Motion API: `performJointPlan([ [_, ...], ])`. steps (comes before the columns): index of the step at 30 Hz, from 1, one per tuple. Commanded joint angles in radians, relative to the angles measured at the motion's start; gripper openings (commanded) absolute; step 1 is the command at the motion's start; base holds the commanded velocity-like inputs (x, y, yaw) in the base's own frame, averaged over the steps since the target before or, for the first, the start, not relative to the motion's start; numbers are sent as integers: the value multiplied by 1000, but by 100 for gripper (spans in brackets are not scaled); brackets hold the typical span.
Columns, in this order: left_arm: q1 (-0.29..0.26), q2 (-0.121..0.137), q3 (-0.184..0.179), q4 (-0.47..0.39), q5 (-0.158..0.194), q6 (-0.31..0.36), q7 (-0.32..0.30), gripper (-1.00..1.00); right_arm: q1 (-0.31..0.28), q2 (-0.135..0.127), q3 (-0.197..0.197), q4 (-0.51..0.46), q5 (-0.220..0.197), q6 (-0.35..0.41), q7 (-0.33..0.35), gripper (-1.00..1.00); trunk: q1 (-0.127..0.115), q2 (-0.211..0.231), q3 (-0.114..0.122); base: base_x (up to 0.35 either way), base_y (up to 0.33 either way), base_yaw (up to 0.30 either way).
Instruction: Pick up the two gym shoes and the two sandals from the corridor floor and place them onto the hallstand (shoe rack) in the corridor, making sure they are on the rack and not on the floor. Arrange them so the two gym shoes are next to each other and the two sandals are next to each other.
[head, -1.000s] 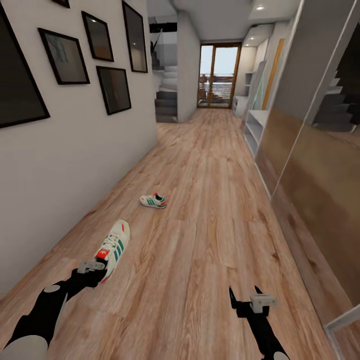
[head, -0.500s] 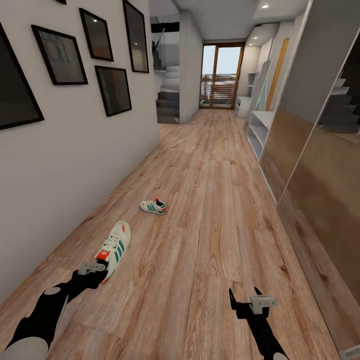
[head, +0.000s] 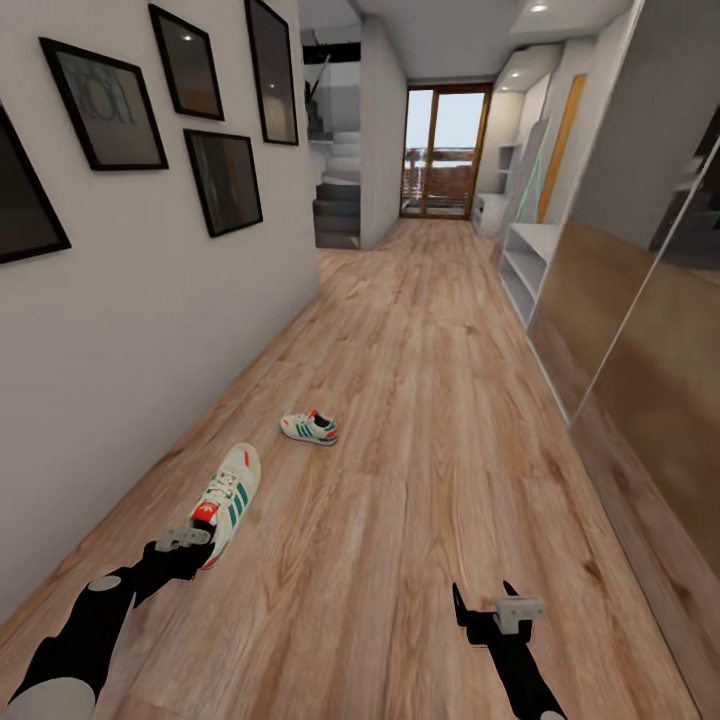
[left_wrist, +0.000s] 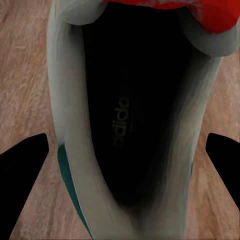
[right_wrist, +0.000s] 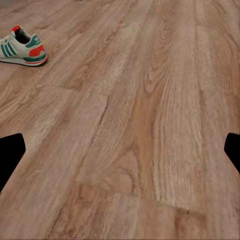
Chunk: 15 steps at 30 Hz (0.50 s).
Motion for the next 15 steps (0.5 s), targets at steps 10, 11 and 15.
performJointPlan([
  [10,0,-1,4,-2,-2,5,-8,-100,0,0,-2,2,3,-3,2,100,0,0,-1,337,33,0],
  [11,0,-1,4,-2,-2,5,-8,-100,0,0,-2,2,3,-3,2,100,0,0,-1,338,5,0],
  [15,0,-1,4,-2,-1,4,-8,-100,0,0,-2,2,3,-3,2,100,0,0,-1,338,2,0],
])
